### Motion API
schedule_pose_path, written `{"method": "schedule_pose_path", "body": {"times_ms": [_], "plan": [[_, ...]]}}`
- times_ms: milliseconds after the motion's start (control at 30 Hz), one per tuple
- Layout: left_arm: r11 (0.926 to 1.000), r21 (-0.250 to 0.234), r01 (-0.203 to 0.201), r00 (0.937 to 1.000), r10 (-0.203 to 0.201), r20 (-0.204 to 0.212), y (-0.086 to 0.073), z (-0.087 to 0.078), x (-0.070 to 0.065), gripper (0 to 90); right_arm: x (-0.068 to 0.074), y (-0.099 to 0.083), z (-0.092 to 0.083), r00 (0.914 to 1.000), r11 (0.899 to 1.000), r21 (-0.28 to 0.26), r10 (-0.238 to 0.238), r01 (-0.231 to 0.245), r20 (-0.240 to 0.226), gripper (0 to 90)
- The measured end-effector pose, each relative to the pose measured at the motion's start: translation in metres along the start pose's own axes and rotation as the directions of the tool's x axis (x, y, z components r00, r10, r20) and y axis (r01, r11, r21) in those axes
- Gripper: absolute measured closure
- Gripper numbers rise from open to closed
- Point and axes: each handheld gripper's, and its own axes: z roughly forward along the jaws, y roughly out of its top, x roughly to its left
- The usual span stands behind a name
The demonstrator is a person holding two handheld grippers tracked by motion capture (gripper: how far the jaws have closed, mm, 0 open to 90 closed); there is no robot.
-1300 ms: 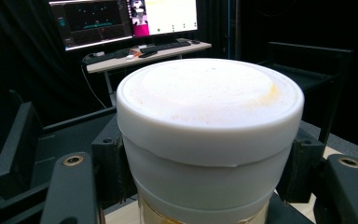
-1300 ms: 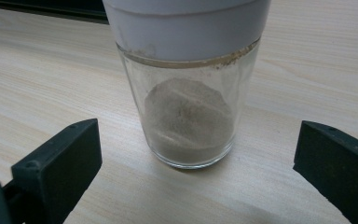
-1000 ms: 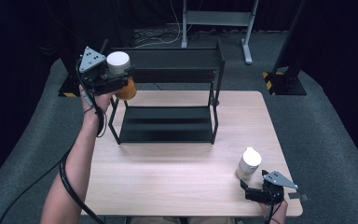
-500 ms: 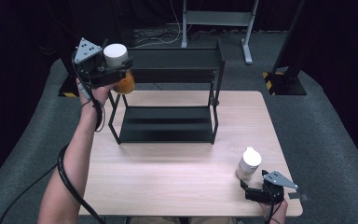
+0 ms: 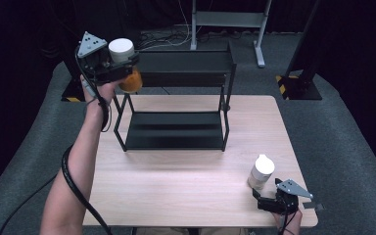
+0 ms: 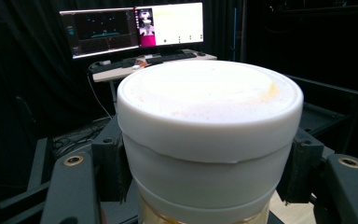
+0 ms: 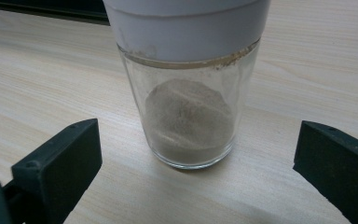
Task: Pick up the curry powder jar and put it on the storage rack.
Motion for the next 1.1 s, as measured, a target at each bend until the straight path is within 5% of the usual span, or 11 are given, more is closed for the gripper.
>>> {"method": "schedule_pose_path", "body": {"times_ms": [1100], "plan": [[0.9993,-0.038,0.001,0.9981,-0.003,-0.061,0.019,0.04,-0.004,33.8,-0.001,0.001,0.001,1.0,1.0,0.007,-0.002,0.002,-0.004,0.0]]}}
